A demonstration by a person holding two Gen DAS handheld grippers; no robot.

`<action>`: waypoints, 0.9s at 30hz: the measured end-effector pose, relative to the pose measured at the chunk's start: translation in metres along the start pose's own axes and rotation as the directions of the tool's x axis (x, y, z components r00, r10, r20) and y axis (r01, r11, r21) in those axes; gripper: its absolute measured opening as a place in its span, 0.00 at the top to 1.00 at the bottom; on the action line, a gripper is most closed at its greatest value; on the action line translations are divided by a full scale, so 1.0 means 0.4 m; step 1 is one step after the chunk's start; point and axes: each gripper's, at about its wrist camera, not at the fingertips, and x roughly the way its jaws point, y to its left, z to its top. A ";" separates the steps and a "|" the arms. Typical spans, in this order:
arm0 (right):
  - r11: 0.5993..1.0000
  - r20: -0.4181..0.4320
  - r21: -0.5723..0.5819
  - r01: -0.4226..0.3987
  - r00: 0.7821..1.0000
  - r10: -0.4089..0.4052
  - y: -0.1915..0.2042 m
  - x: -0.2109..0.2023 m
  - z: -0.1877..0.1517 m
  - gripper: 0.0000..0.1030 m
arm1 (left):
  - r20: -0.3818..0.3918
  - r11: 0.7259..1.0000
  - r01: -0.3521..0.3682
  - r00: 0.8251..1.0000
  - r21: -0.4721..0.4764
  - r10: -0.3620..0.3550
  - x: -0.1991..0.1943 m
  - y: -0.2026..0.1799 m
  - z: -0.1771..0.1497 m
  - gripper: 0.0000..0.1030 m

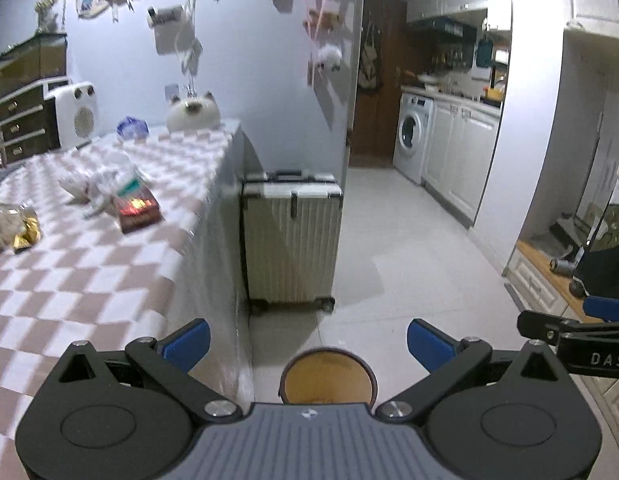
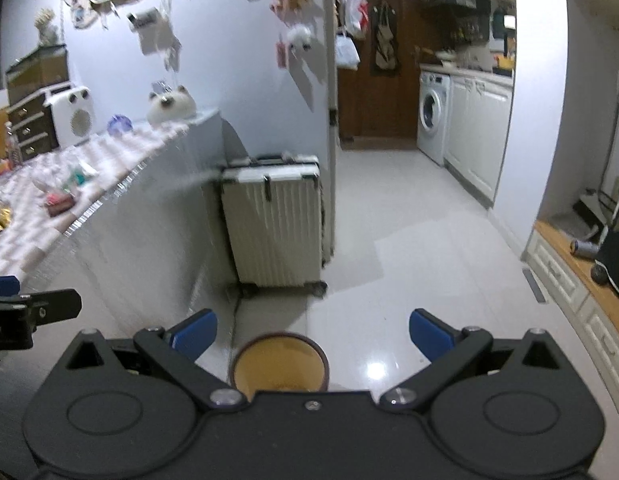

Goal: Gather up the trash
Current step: 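Move both open tools back from the wastebasket toward the table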

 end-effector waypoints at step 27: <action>0.970 0.167 -0.137 -0.199 0.961 0.221 0.346 -0.082 0.232 0.00 | 0.212 0.975 -0.219 0.951 -0.044 0.224 -0.262 0.372 0.195 0.00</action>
